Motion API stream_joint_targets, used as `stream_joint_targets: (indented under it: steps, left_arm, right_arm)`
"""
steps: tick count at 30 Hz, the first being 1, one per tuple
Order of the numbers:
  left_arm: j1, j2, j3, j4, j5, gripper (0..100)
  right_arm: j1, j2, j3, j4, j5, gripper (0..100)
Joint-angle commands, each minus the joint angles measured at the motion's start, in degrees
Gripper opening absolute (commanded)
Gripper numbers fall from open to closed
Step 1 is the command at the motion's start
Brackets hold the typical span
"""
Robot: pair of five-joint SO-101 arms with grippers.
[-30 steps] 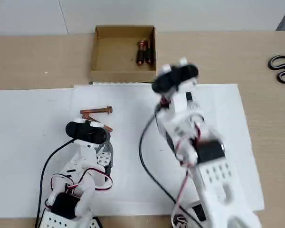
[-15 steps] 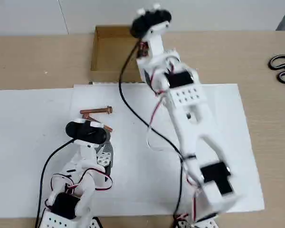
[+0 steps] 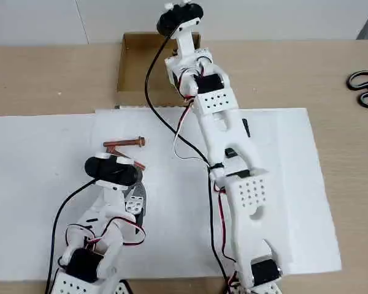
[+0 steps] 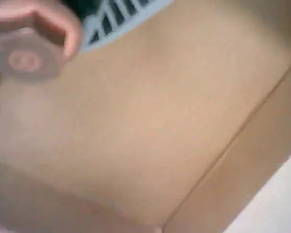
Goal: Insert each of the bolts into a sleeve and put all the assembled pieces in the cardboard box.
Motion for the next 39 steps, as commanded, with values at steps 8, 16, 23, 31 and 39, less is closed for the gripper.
stream_joint_targets:
  steps: [8, 16, 23, 31, 39]
  left_arm:
    - [-0.3, -0.5, -0.2, -1.2, -0.4, 1]
    - [-0.3, -0.5, -0.2, -1.2, -0.3, 1]
    - [-0.3, -0.5, -0.2, -1.2, -0.3, 1]
    - [-0.3, -0.5, -0.2, -1.2, -0.3, 1]
    - [-0.3, -0.5, -0.2, -1.2, -0.3, 1]
  right_arm:
    - [-2.4, 10.2, -22.0, 5.8, 6.1, 0.5]
    - [-4.4, 10.3, -23.5, 7.6, 9.1, 3.5]
    - [-5.1, 10.2, -23.9, 14.1, 9.1, 21.3]
    - [-4.8, 10.2, -34.1, 23.1, 9.1, 20.2]
    - [-2.9, 2.2, -34.4, 38.5, 5.1, 19.1]
